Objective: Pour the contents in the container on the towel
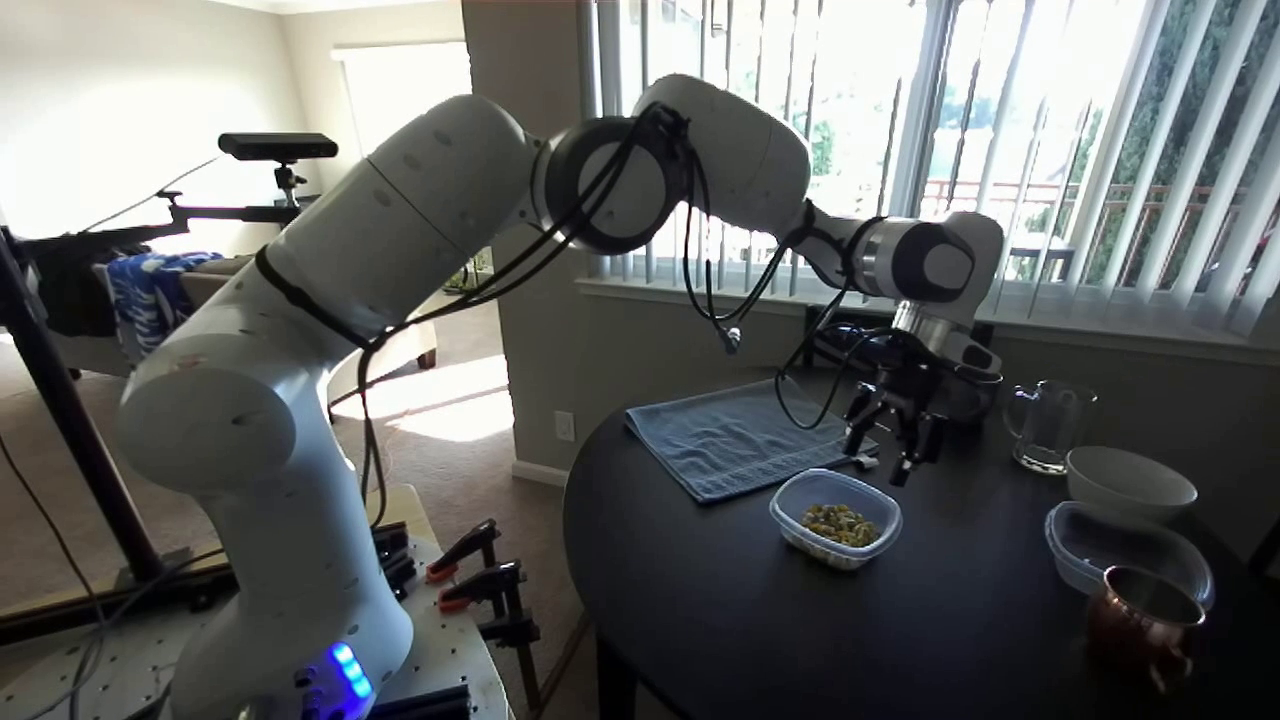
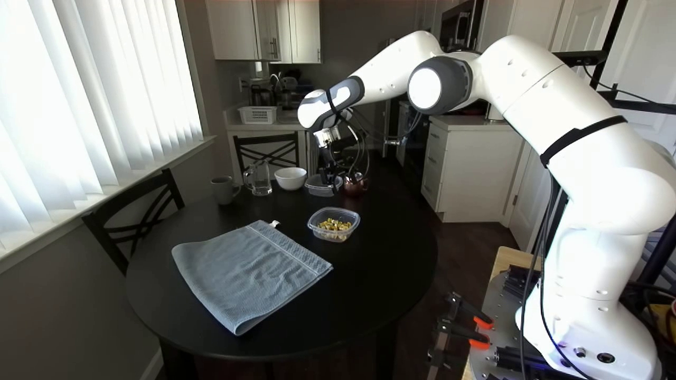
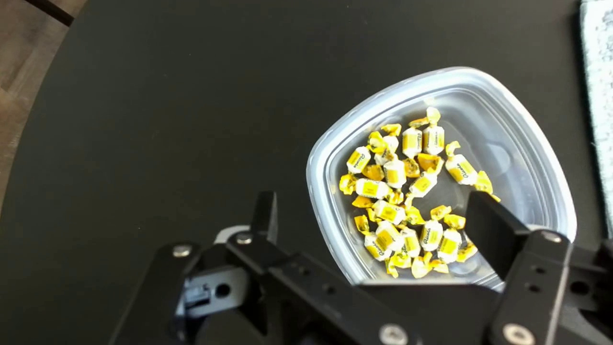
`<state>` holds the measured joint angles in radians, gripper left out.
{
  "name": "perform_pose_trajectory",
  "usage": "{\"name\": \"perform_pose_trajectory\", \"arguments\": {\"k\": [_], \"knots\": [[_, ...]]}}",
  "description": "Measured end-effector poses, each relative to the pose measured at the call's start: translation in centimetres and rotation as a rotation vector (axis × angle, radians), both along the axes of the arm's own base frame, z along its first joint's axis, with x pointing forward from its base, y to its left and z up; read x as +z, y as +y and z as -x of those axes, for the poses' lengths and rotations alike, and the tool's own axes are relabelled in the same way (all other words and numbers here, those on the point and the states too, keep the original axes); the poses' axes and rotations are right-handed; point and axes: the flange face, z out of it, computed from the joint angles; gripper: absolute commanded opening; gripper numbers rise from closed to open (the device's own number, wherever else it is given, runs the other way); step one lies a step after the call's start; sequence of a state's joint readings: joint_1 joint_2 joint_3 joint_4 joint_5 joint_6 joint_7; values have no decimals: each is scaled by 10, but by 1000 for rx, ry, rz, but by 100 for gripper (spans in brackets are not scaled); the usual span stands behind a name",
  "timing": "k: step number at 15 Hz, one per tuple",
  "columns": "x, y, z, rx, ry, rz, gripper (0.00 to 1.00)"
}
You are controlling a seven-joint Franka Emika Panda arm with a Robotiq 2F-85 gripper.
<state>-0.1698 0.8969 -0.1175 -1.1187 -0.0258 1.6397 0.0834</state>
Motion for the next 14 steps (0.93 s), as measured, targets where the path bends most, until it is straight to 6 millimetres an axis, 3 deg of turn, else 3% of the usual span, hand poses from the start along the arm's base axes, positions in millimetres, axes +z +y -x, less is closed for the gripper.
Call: {"name": "perform_pose_trajectory", "arguments": {"k": [14], "knots": [[0, 0, -2, 2, -13, 4, 100]]}}
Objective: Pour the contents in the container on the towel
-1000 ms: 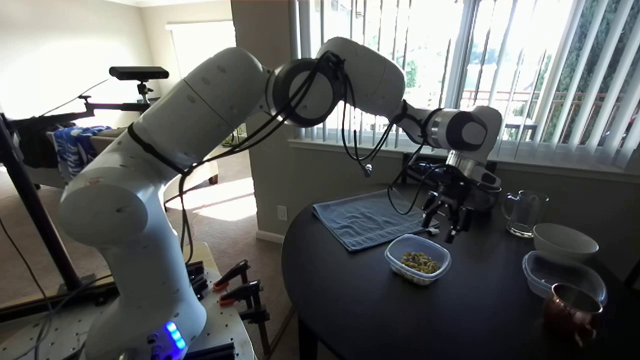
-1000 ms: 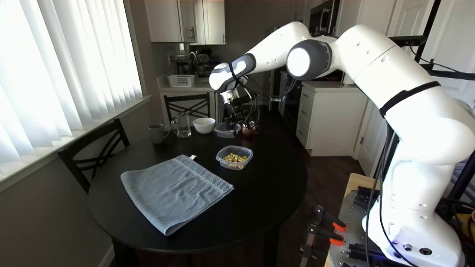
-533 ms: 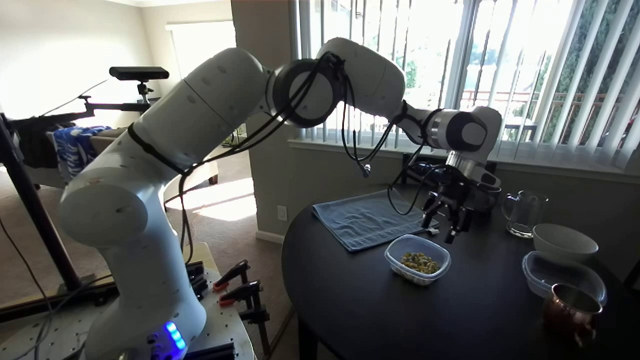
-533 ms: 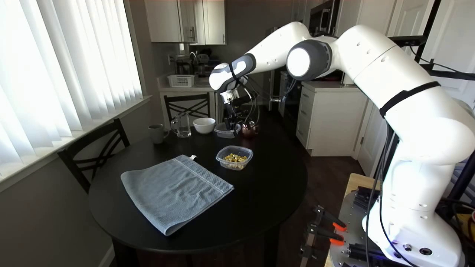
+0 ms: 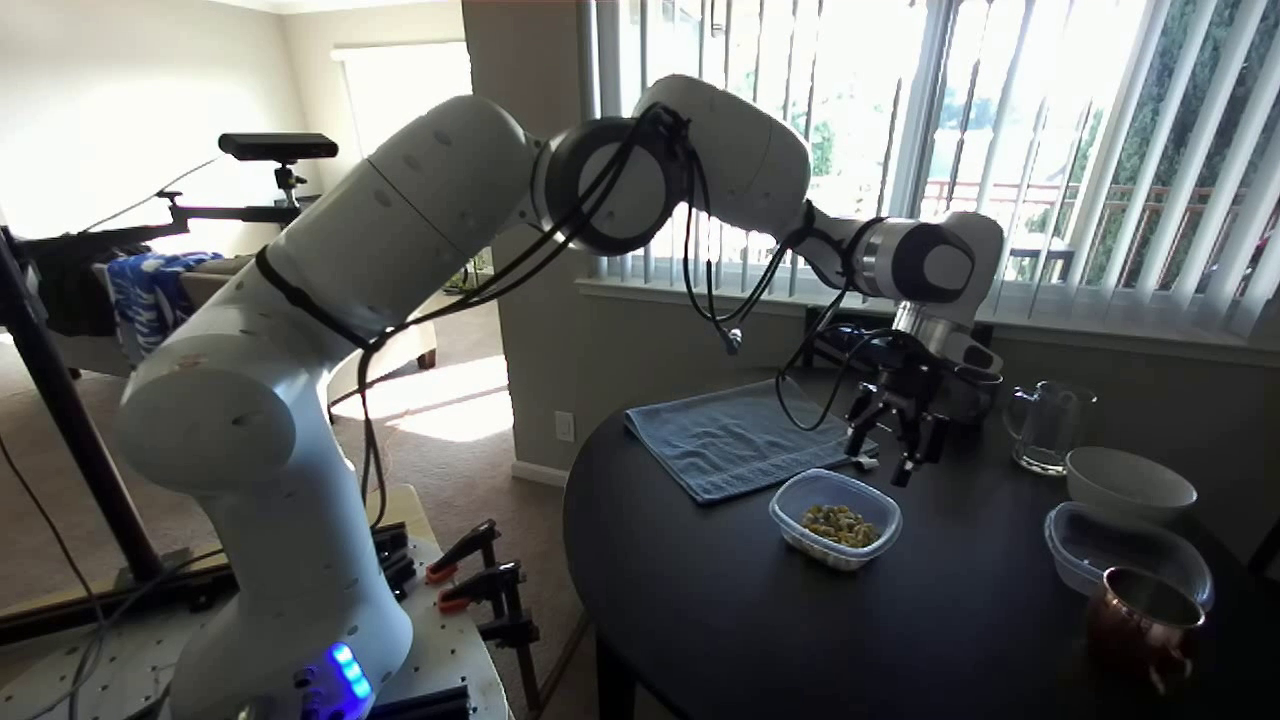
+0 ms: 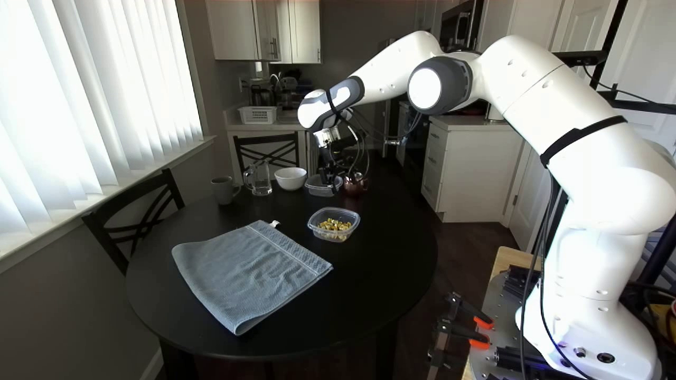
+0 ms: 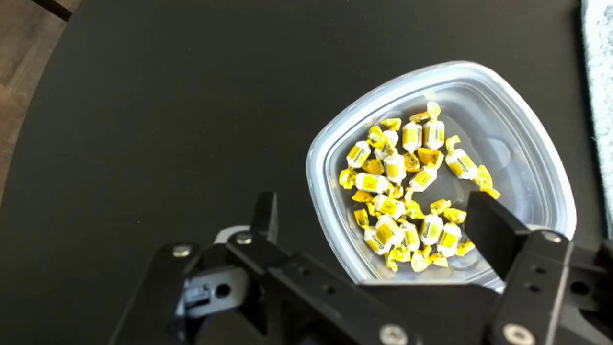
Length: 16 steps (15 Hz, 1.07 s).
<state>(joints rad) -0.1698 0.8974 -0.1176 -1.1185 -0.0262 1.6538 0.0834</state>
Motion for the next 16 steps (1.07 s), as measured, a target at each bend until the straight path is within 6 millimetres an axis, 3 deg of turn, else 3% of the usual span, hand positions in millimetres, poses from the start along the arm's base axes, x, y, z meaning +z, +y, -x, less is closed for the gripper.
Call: {"name": "perform_pose_trajectory", "arguments": {"k": [4, 11, 15, 16], "knots": [[-8, -3, -10, 14, -35, 20, 100], [-81, -23, -20, 57, -13, 31, 100], [-104, -38, -24, 108, -25, 17, 100], [-105, -41, -26, 125, -32, 13, 75]]}}
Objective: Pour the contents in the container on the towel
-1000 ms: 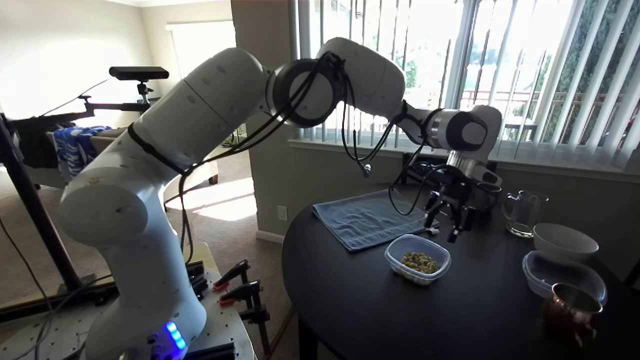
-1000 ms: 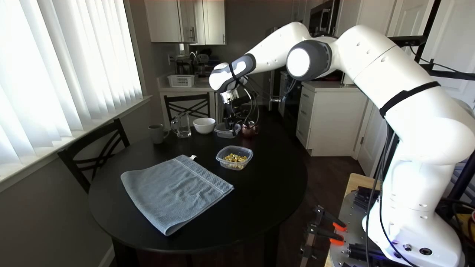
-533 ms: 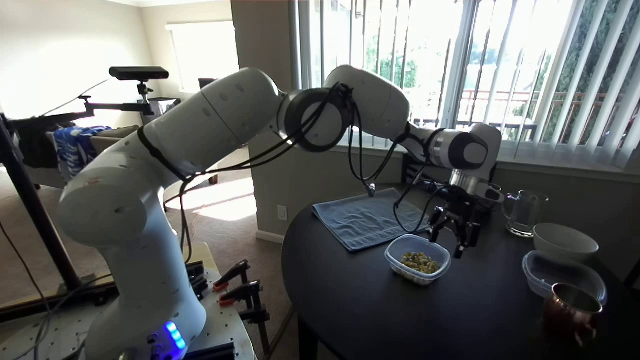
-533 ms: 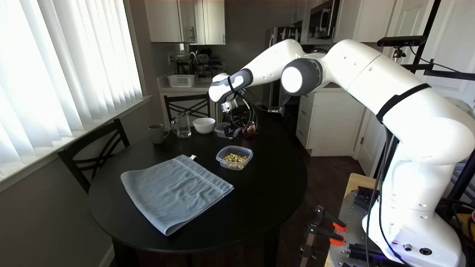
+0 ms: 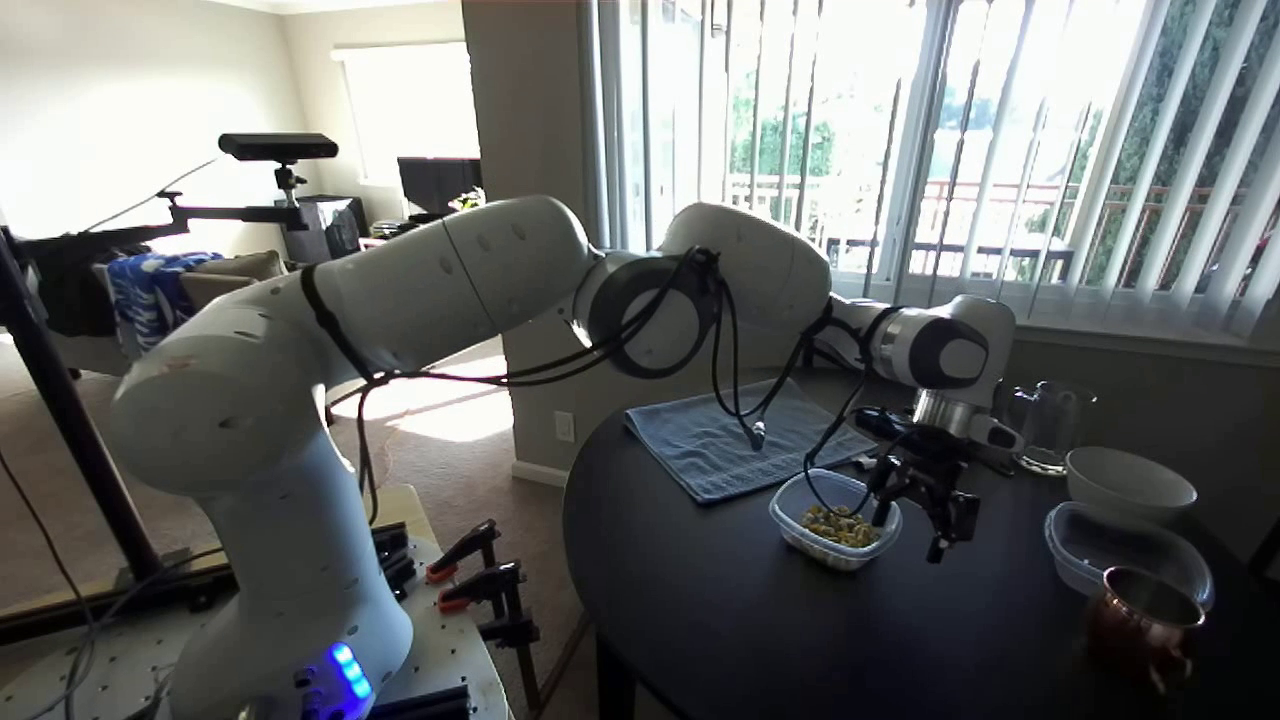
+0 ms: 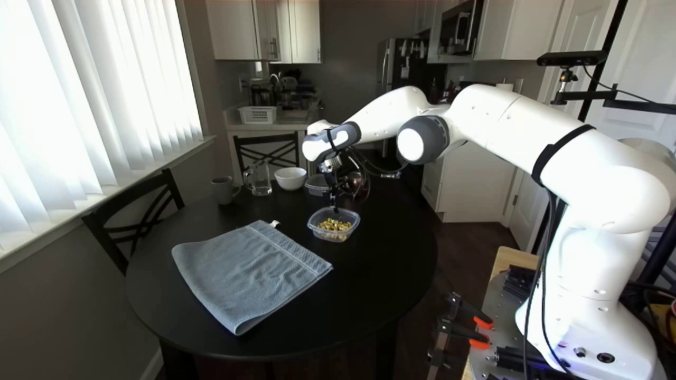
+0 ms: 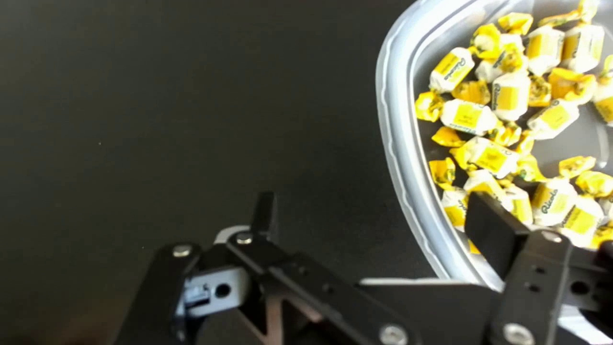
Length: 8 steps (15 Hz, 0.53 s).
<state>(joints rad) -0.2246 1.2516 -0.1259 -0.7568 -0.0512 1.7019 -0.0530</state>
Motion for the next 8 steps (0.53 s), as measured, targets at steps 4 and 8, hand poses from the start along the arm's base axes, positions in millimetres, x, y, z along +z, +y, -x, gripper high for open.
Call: {"name": "perform_pose_trajectory", "arguments": {"k": [4, 8], "knots": [[2, -6, -6, 82, -23, -19, 53], [6, -12, -8, 147, -34, -39, 26]]}}
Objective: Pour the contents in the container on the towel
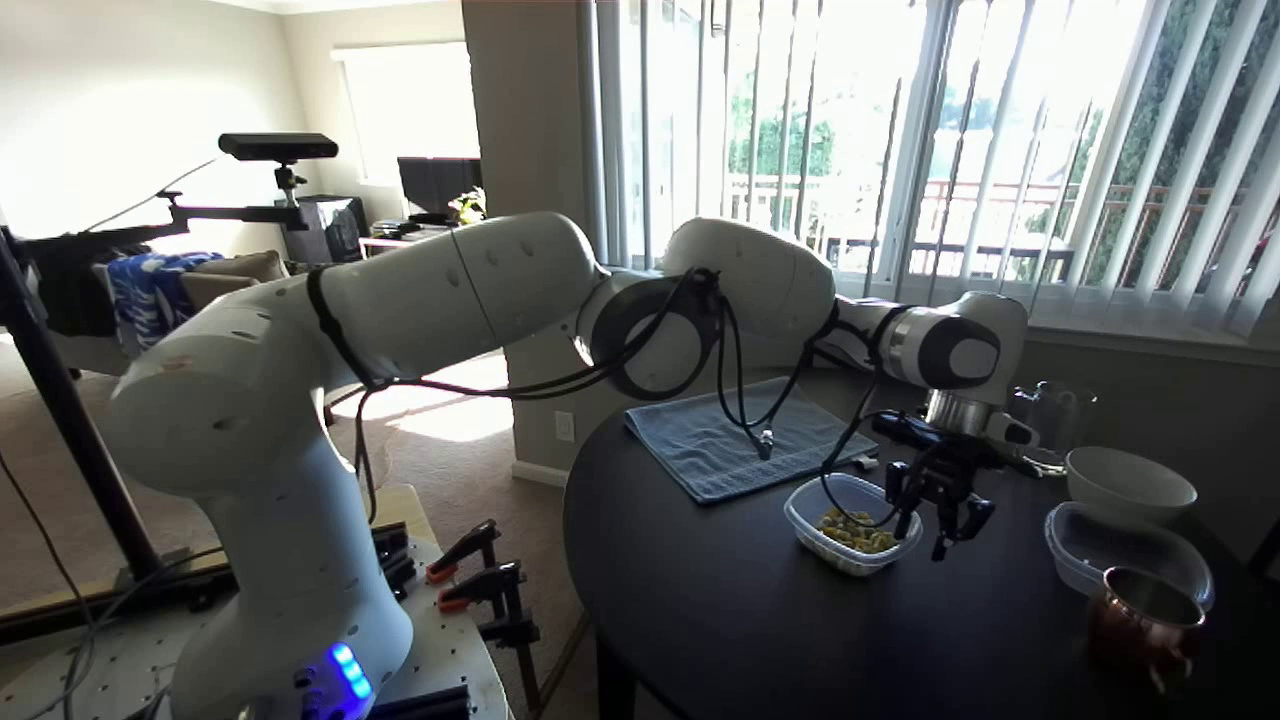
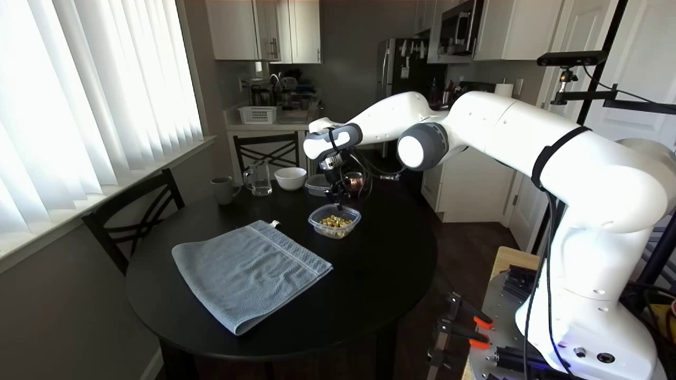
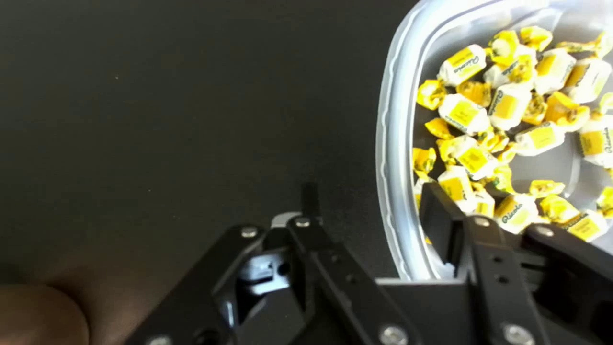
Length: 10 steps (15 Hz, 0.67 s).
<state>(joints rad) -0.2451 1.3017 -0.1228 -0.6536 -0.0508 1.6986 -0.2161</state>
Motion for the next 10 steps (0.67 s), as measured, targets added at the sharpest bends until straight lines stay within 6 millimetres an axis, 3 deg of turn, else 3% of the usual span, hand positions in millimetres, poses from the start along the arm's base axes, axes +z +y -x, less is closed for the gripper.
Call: {"name": "perform_pose_trajectory", "arguments": {"k": [3, 5, 10], "knots": [[0, -4, 1, 40, 5, -22, 7], [-2, -5, 3, 61, 15, -45, 1], [-4, -2, 8, 94, 46, -107, 3]]}}
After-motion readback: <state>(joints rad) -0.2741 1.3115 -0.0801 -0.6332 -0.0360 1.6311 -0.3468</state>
